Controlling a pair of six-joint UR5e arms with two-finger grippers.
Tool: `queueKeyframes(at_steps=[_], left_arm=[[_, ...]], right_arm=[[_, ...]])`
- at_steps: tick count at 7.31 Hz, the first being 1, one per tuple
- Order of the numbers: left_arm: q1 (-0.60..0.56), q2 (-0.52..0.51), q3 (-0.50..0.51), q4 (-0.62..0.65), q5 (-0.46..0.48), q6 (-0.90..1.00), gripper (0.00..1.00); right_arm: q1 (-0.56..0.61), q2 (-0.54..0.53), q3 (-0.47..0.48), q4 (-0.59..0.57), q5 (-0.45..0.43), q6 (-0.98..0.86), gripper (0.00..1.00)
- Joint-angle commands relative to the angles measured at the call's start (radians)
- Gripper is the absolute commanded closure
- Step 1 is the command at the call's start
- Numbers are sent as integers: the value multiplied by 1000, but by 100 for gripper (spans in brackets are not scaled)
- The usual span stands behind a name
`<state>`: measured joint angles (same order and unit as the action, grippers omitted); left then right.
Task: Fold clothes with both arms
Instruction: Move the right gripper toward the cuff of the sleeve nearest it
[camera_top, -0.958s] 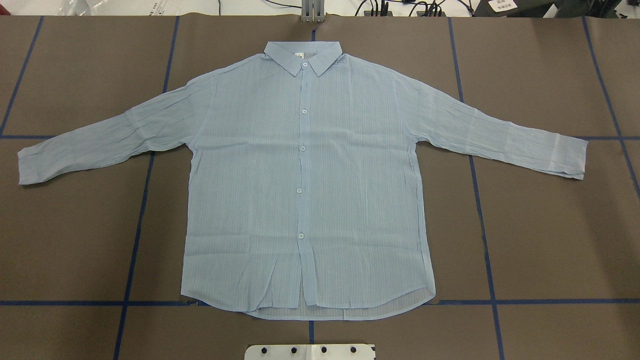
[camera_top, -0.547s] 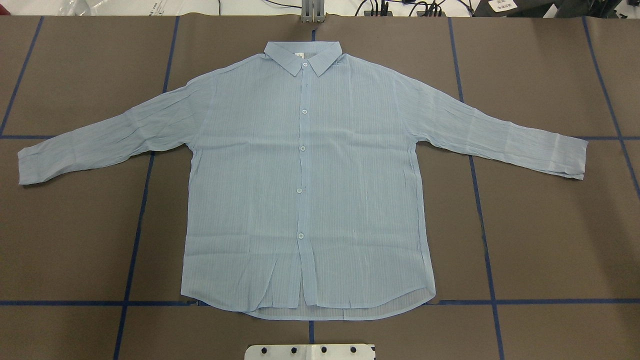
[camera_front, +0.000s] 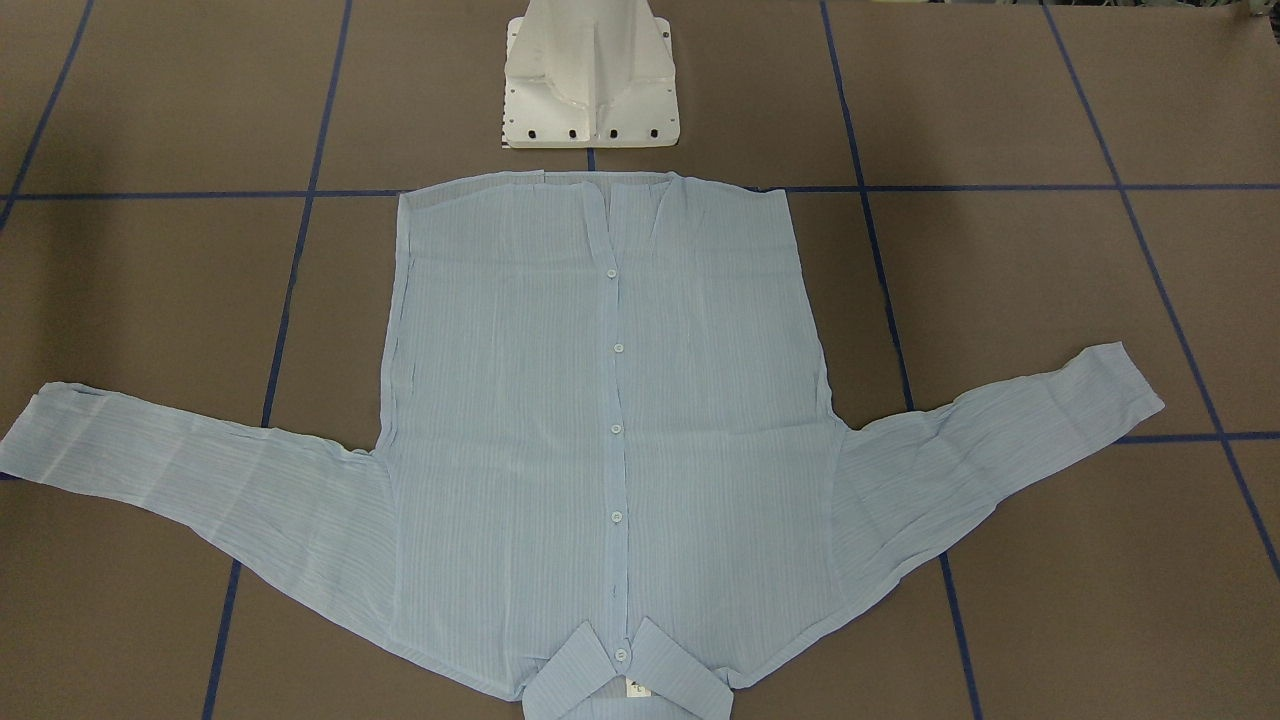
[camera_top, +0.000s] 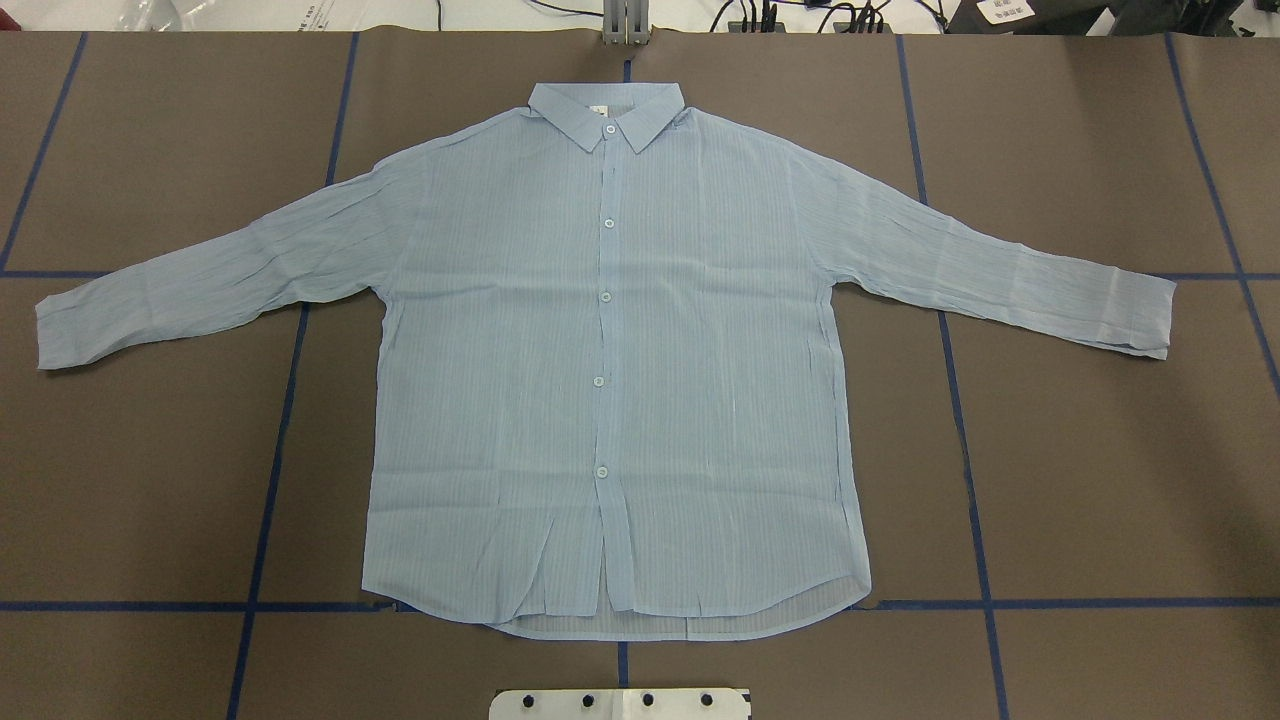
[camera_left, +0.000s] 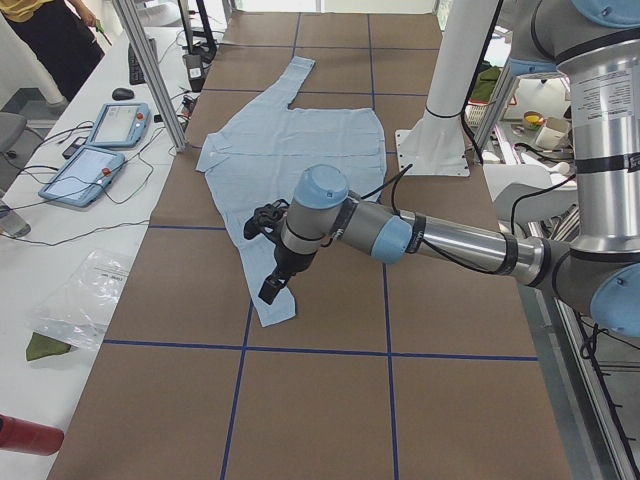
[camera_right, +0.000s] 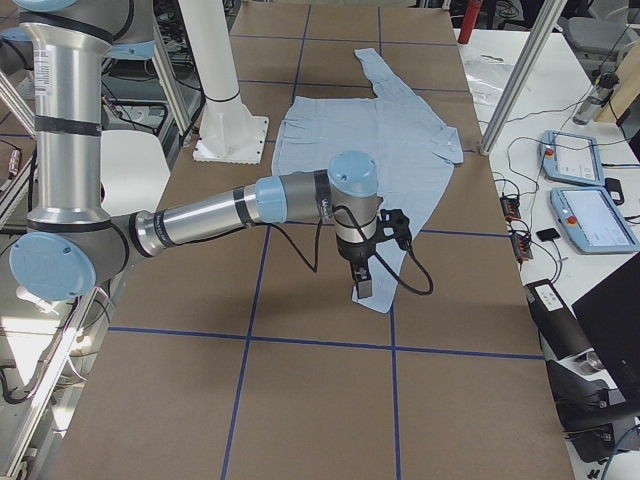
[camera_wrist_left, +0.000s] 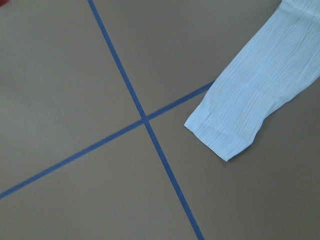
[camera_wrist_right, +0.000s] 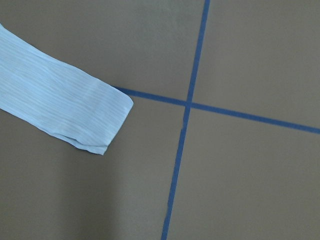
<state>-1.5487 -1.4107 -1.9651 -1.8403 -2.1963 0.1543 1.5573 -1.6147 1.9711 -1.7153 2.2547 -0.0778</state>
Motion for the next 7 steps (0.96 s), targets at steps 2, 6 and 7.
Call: queueKeyframes(at_steps=[2,6,7], left_arm=[[-5,-73,11,-62,52,-130,0],[-7,-59,2,-63,47,-133,0],[-7,-57,3,-65,46,-133,0]], right_arm=[[1,56,-26,57,17,89,0],[-171,108,-385,716,16,506,0],[-234,136,-499,916,11,656,0]])
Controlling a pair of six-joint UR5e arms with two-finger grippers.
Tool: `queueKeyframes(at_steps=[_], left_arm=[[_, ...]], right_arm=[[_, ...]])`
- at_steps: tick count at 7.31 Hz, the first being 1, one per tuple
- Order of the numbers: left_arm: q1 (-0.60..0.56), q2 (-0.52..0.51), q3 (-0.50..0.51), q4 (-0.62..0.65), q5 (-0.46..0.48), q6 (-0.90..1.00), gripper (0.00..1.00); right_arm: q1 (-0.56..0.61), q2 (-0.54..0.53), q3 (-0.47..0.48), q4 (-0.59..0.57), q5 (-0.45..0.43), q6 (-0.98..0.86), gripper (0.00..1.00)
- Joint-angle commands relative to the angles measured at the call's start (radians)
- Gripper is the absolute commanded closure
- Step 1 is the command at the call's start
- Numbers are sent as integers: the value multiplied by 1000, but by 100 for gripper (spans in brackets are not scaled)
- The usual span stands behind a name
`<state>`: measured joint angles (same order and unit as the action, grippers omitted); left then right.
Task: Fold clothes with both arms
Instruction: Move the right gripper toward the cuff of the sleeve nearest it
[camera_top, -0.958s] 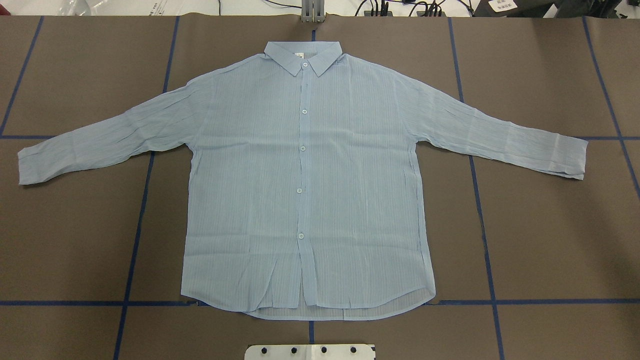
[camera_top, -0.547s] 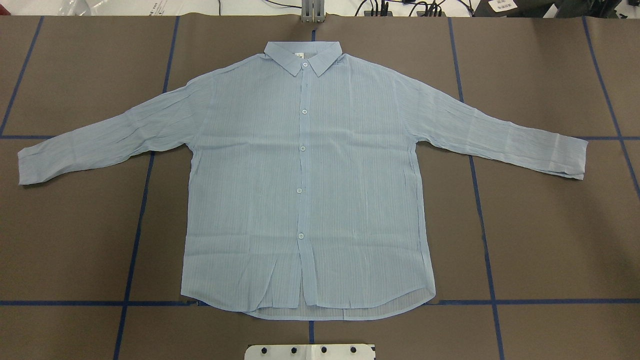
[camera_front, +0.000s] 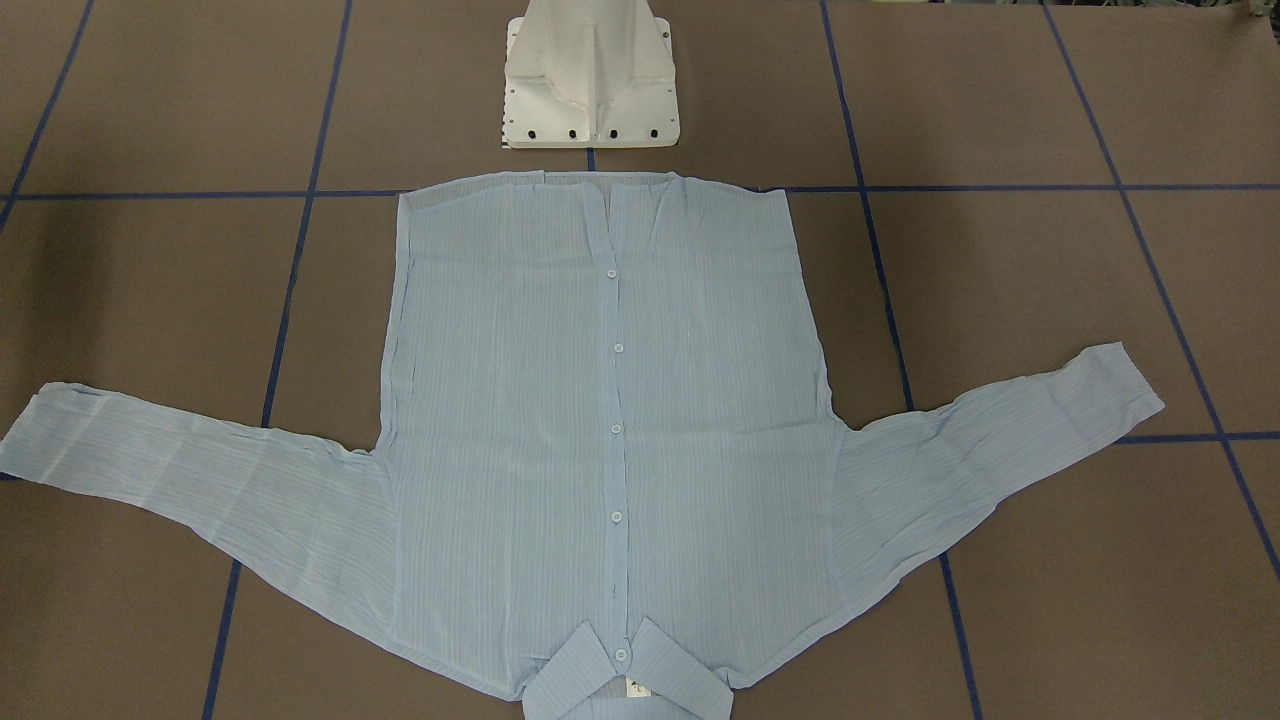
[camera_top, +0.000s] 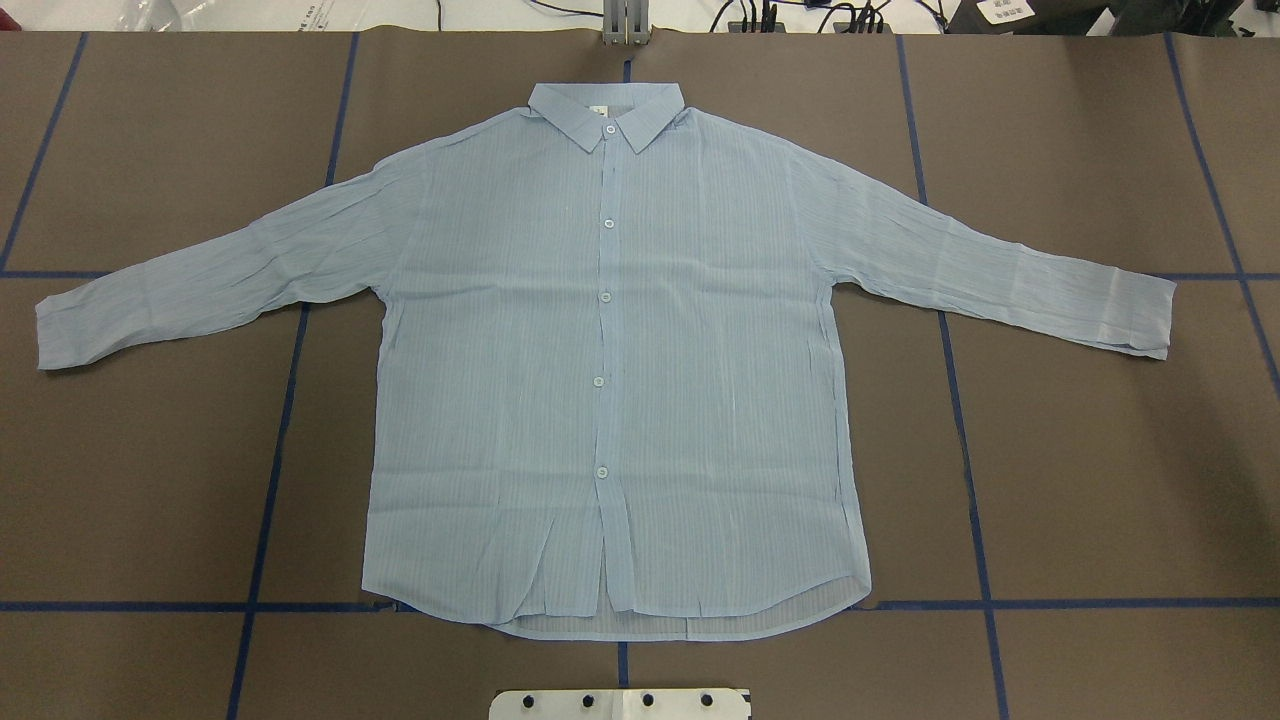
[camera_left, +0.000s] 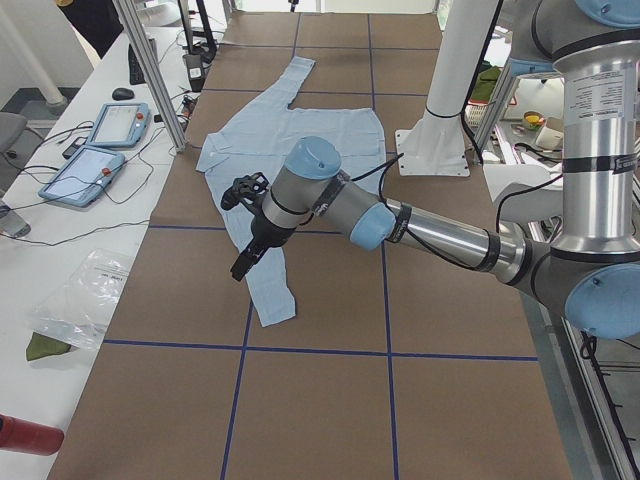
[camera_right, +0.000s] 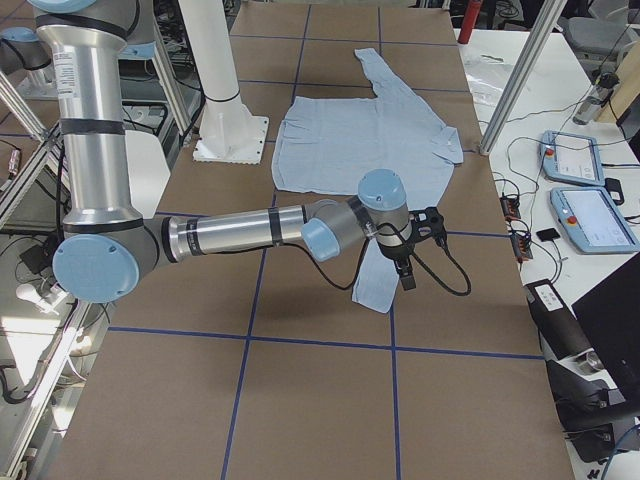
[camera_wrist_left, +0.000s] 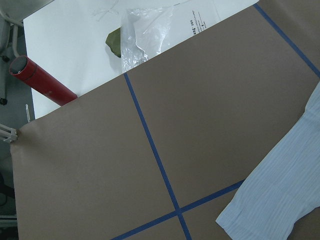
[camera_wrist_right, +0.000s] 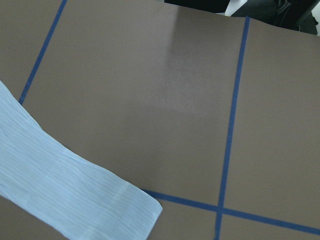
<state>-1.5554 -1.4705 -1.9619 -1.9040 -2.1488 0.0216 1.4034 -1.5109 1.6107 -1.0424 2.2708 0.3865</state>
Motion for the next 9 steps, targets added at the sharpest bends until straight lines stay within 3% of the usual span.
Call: queueKeyframes(at_steps=[1,2,3,5,7,9], left_arm=[[0,3,0,-7,-3,-2,0],[0,3,5,-15,-3,0,0],[1,3,5,-15,-3,0,0],[0,3,2,-15,-3,0,0],[0,3,2,-15,-3,0,0],[0,3,2,-15,-3,0,0]], right_arm=[[-142,46,-217,386,-38,295,0],[-215,47,-274,463,-153,325,1],[-243,60,-314,481,-184,324,2],[-244,61,-430,586,-183,325,15],[-242,48,-439,598,-185,324,30],[-242,44,-445,599,-192,324,35]])
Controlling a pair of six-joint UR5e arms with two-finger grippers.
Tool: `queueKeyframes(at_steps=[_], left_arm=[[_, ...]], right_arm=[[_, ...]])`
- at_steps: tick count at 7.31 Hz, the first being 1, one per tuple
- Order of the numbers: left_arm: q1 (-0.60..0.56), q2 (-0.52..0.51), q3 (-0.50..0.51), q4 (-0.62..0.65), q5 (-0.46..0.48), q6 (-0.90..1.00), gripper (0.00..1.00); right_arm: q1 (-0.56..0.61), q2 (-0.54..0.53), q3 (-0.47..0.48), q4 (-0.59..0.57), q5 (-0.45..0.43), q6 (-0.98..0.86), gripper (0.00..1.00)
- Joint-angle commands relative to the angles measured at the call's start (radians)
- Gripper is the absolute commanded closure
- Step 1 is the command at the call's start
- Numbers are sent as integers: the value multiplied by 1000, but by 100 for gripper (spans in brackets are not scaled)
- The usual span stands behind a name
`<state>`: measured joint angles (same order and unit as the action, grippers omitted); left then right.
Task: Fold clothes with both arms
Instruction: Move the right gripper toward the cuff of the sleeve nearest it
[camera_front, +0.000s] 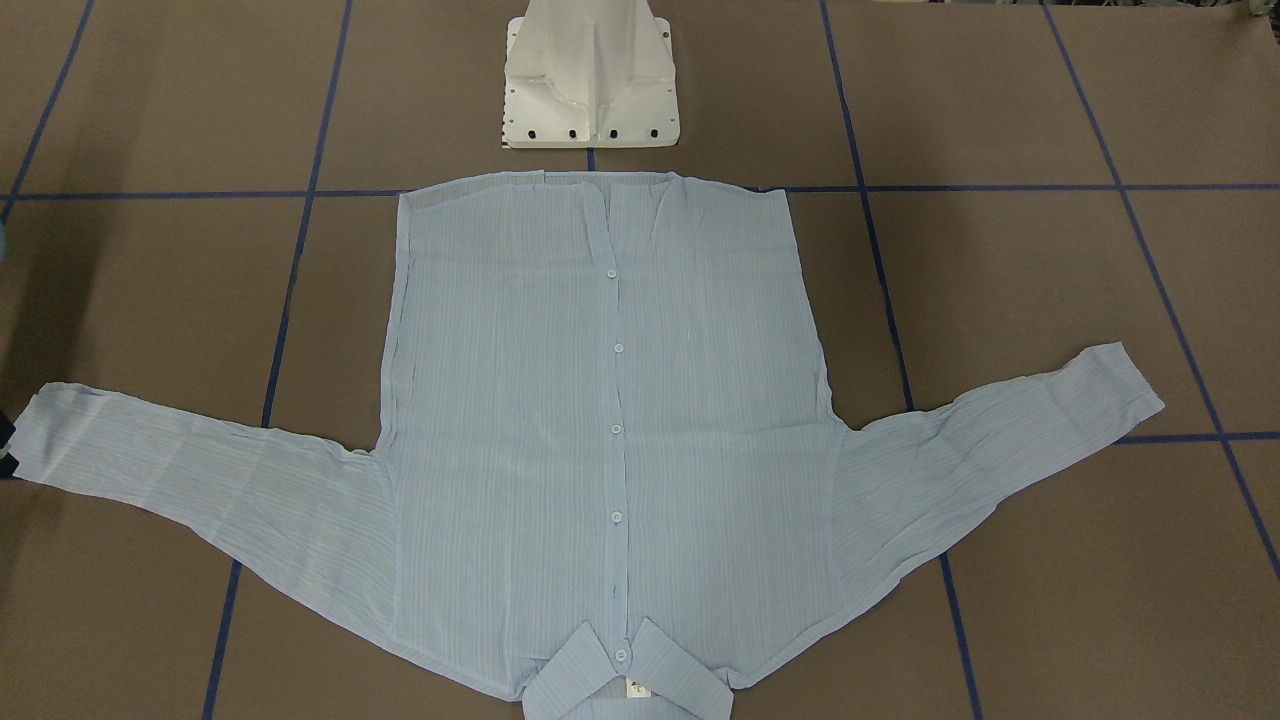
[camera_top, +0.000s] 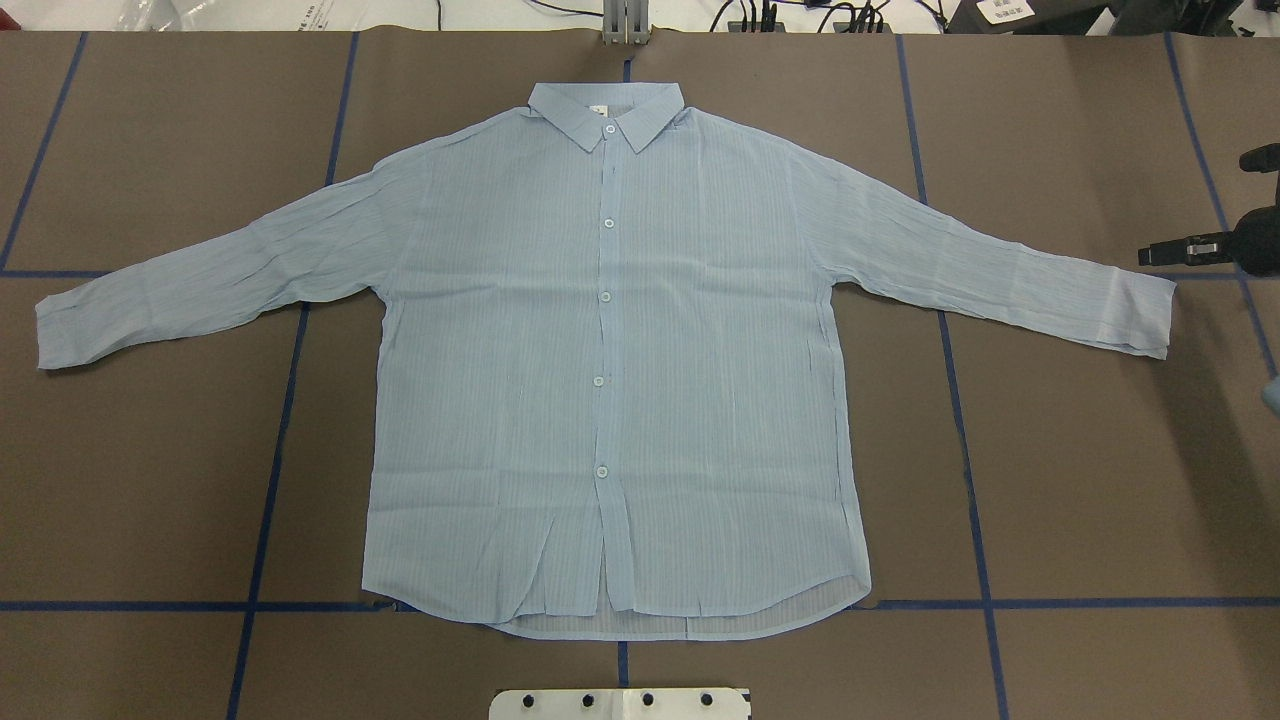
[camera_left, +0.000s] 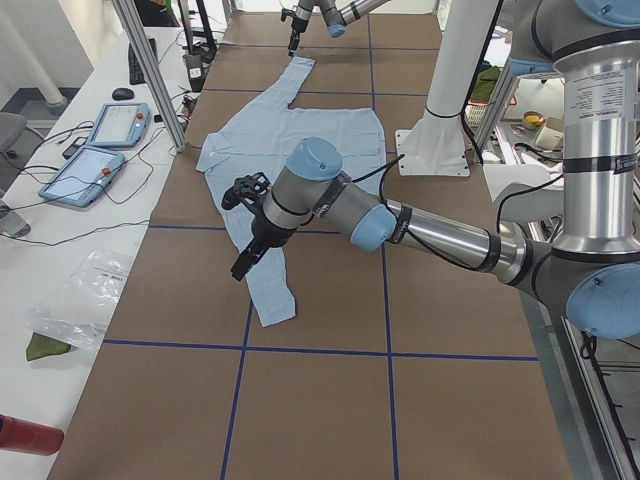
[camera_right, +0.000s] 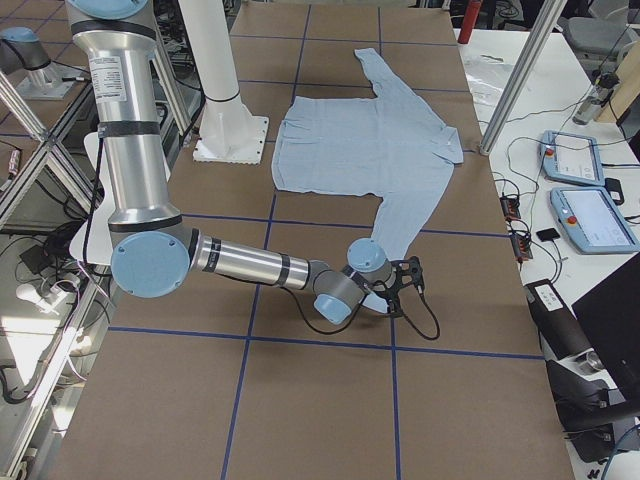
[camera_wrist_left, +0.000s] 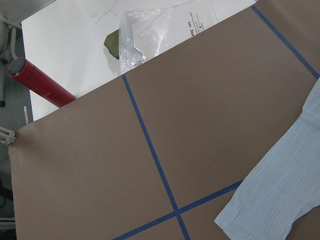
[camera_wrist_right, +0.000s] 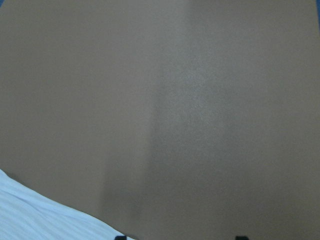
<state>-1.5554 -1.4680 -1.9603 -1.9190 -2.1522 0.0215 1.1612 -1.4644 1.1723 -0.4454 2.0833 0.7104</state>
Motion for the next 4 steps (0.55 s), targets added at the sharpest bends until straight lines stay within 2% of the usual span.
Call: queueKeyframes(at_steps=[1,4], left_arm=[[0,0,1,0,0,0,0],[0,0,3,0,0,2,0]], right_arm=[[-2,-11,-6,8,-6,0,38],[-14,-33,-5,23,-11,-3,42]])
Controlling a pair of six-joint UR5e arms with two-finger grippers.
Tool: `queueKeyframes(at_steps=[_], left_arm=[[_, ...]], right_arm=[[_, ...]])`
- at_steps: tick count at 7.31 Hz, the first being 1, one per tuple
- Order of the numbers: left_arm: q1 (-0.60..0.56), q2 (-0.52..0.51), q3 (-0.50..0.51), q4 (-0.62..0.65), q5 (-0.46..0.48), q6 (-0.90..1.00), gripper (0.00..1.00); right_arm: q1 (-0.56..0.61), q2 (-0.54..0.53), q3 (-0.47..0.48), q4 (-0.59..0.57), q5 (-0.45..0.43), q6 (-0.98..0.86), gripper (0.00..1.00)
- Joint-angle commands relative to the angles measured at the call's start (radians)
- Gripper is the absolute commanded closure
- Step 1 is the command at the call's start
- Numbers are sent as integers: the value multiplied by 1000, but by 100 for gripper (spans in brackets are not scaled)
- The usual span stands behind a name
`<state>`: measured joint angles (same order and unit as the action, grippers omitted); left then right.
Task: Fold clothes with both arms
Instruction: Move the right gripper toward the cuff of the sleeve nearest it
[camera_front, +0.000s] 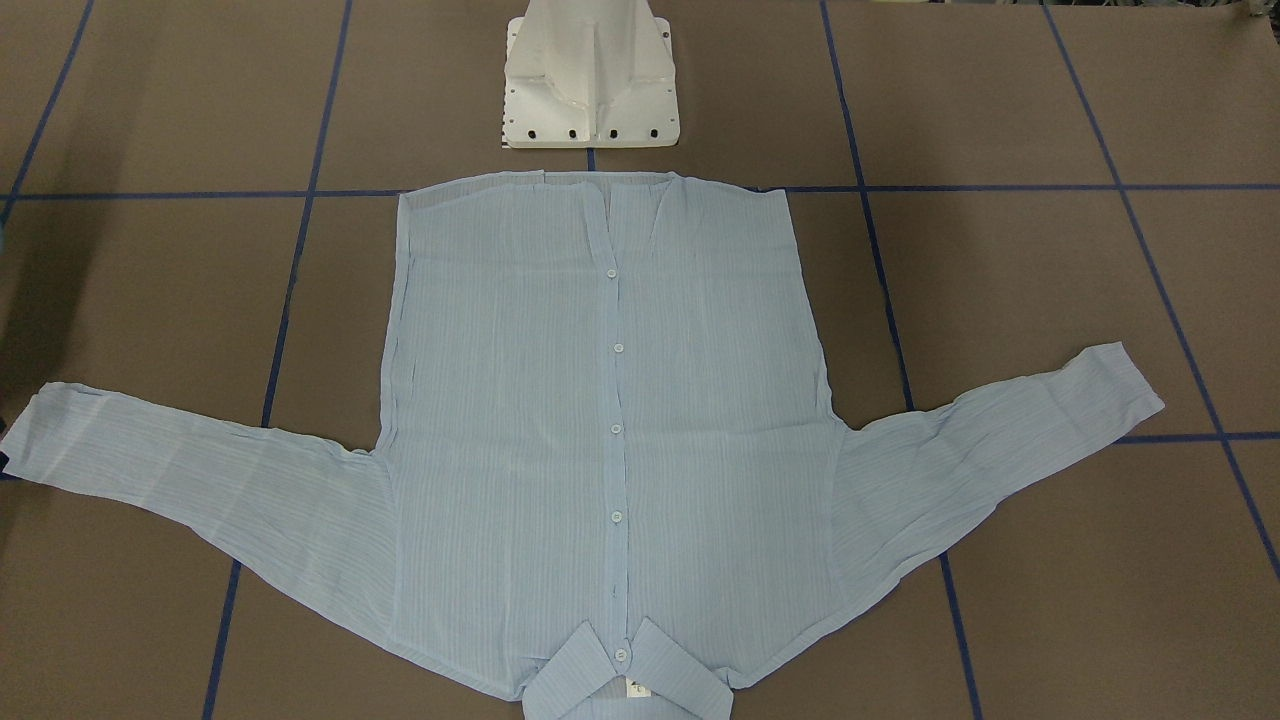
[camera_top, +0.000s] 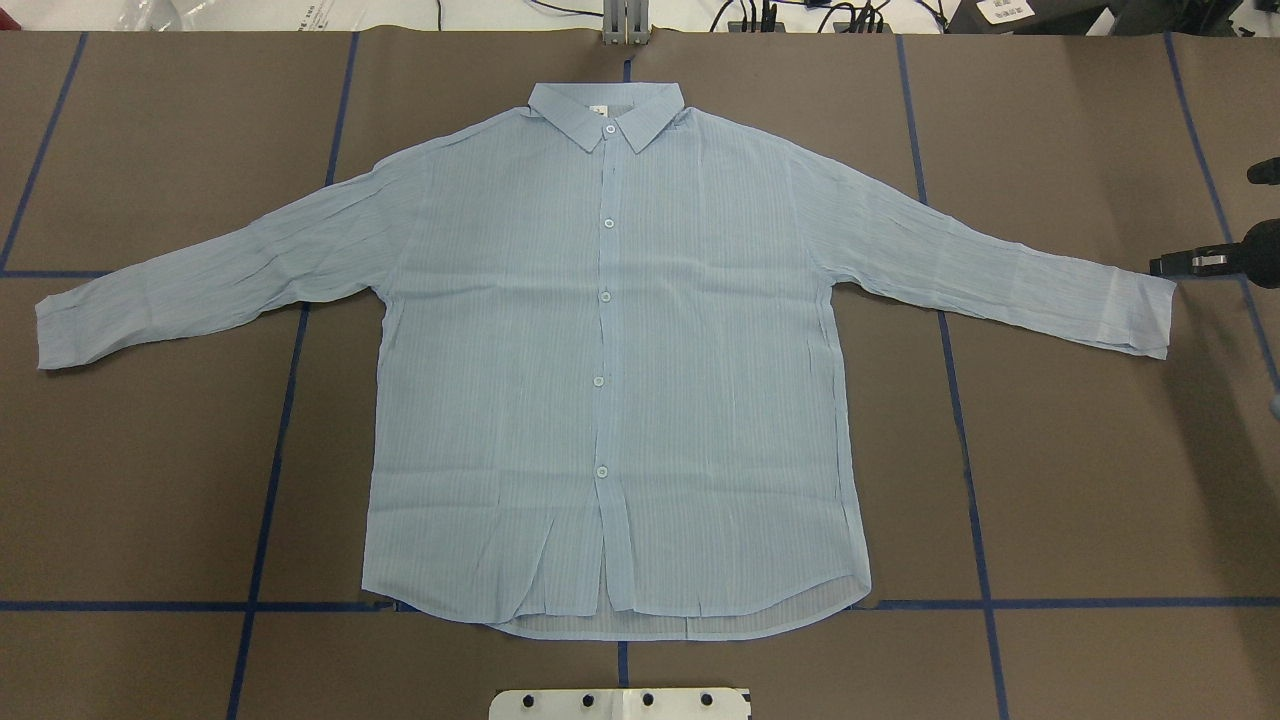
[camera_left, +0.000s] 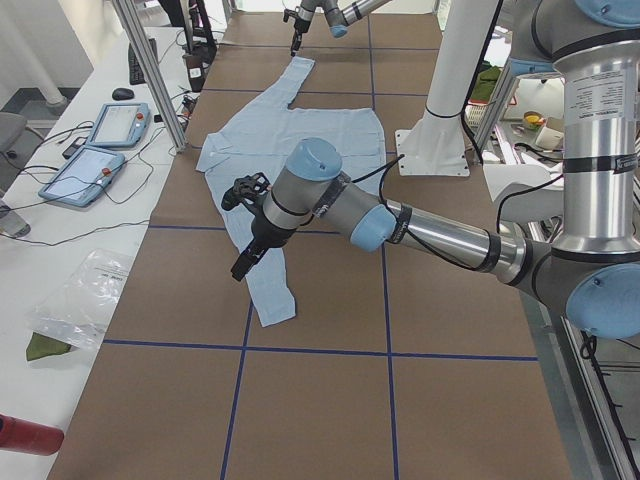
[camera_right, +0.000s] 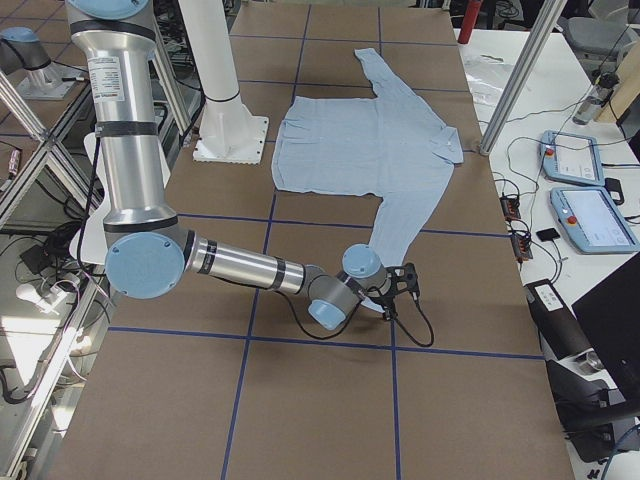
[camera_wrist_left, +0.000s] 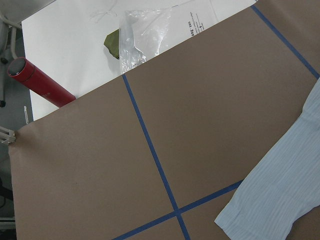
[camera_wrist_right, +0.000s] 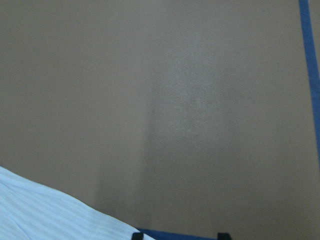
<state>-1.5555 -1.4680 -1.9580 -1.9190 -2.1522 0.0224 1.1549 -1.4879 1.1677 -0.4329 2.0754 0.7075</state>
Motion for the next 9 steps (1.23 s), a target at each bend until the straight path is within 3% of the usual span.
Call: queueKeyframes(at_steps=[1,3,6,7,9], left_arm=[[0,0,2,0,0,1,0],[0,0,2,0,0,1,0],[2,0,2,0,0,1,0],[0,0,2,-2,0,1,0],[0,0,7,-18,0,-1,0]], right_arm=[[-18,-12,0,17,-11,0,44],[-38,-14,0,17,-36,0,51],[-40,-23,4,17,-40,0,94],[-40,-34,15,17,-38,3,100],[-37,-38,68,5,-29,4,100]])
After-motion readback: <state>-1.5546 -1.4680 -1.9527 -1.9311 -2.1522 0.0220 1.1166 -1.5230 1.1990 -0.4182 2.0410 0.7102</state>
